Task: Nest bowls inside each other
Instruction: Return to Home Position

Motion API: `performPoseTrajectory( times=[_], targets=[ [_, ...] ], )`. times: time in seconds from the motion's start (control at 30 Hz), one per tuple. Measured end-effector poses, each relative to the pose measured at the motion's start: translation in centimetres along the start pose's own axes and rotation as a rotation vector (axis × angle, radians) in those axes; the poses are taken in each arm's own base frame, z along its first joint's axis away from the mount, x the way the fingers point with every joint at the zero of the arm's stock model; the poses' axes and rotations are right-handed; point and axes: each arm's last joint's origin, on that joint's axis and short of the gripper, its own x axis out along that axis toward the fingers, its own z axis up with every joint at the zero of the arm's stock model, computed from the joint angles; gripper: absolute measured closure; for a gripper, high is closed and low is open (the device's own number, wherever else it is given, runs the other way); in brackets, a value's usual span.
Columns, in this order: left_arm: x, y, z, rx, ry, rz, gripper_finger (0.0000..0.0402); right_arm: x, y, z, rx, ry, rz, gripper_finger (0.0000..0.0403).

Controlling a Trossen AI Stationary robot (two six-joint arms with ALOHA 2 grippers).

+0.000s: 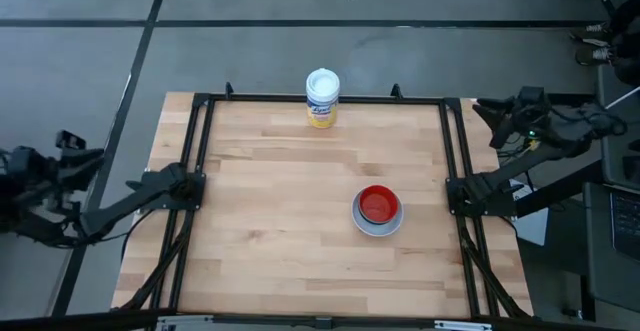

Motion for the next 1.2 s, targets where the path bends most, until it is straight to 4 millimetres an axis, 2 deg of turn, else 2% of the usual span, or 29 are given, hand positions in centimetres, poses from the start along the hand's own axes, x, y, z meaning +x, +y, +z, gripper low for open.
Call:
performPoseTrajectory(
  times=[0.2, 0.33, 0.4, 0.57, 0.67, 0.8, 0.87, 1.03, 1.2],
  targets=[
    [-0.2, -1.0, 0.0, 0.017, -0.054, 0.011, 0.0309, -0.5, -3.5, -4.0, 0.112, -0.096, 0.050, 0.0278],
    [0.4, -1.8, -0.6, 0.028, -0.030, 0.073, 0.0311, -1.4, -4.8, -5.7, 0.141, -0.131, 0.083, 0.0283],
    [0.5, -2.1, -0.8, 0.040, -0.025, 0.094, 0.0311, -1.9, -4.9, -6.0, 0.128, -0.132, 0.043, 0.0285],
    [0.5, -2.2, -1.5, 0.008, 0.027, 0.161, 0.0307, -5.2, -5.7, -6.4, 0.127, -0.109, -0.073, 0.0292],
    [0.4, -2.2, -1.6, -0.006, 0.036, 0.175, 0.0307, -8.6, -6.1, -6.2, 0.157, -0.144, -0.113, 0.0296],
    [0.3, -1.7, -2.0, -0.027, 0.067, 0.227, 0.0306, -12.7, -5.1, -6.6, 0.146, -0.202, -0.156, 0.0300],
    [0.5, -1.2, -2.6, -0.067, 0.115, 0.279, 0.0307, -13.9, -4.1, -7.0, 0.138, -0.228, -0.205, 0.0302],
    [3.0, 0.2, -4.1, -0.098, 0.202, 0.335, 0.0309, -13.9, -1.1, -8.5, 0.096, -0.166, -0.349, 0.0306],
    [7.8, 2.4, -6.5, -0.104, 0.254, 0.257, 0.0306, -13.5, 0.7, -9.3, 0.104, -0.148, -0.469, 0.0306]
  ],
)
